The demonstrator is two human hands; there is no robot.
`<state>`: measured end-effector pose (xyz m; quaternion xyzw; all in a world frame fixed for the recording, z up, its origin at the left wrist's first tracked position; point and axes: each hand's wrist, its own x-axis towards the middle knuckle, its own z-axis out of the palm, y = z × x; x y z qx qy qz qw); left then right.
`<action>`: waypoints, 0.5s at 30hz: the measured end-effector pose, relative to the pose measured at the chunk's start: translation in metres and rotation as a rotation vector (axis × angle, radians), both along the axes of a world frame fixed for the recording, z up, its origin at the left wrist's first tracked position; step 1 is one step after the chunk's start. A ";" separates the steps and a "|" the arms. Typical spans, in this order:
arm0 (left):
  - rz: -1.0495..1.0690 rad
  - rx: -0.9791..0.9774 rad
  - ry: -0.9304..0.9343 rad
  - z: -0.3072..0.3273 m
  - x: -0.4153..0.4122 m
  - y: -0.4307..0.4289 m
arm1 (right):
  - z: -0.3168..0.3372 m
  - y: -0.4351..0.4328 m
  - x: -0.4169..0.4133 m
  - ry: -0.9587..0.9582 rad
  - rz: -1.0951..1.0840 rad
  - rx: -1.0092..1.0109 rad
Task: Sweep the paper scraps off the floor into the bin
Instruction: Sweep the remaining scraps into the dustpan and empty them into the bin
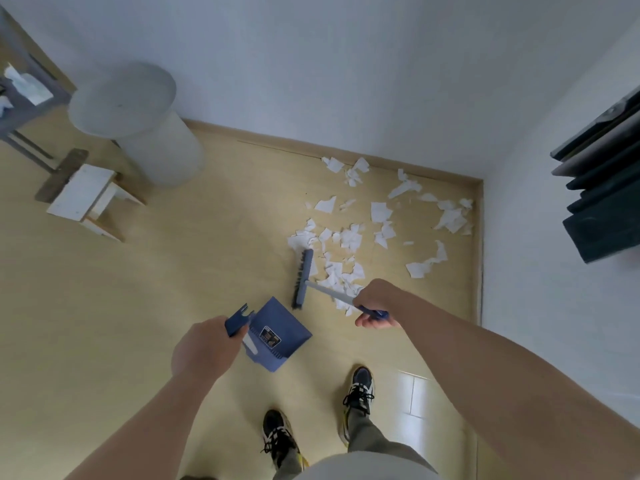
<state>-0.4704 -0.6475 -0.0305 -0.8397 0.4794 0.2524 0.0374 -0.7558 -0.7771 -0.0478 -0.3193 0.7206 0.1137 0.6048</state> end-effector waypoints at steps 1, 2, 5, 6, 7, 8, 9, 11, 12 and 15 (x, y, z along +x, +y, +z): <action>-0.009 0.005 -0.002 -0.003 -0.001 0.000 | -0.008 -0.001 0.001 0.006 -0.008 -0.007; -0.023 0.015 -0.006 -0.006 -0.002 0.001 | -0.016 0.000 0.001 0.014 0.013 -0.021; -0.066 0.030 -0.012 -0.014 -0.005 0.002 | -0.027 0.001 -0.004 0.062 0.004 -0.091; -0.084 0.036 -0.014 -0.017 -0.006 0.004 | -0.033 0.004 -0.007 0.076 -0.022 -0.085; -0.101 0.044 -0.011 -0.022 -0.005 0.005 | -0.039 0.007 -0.010 0.088 -0.048 -0.060; -0.114 0.047 -0.006 -0.025 -0.005 0.006 | -0.045 0.012 -0.015 0.100 -0.085 -0.027; -0.131 0.051 0.000 -0.029 -0.004 0.007 | -0.051 0.018 -0.020 0.109 -0.126 0.009; -0.168 0.060 0.008 -0.035 -0.005 0.009 | -0.059 0.034 -0.028 0.102 -0.208 0.079; -0.182 0.062 0.014 -0.036 -0.006 0.008 | -0.061 0.042 -0.031 0.090 -0.240 0.109; -0.214 0.045 0.049 -0.040 -0.008 0.007 | -0.060 0.073 -0.032 0.056 -0.356 0.168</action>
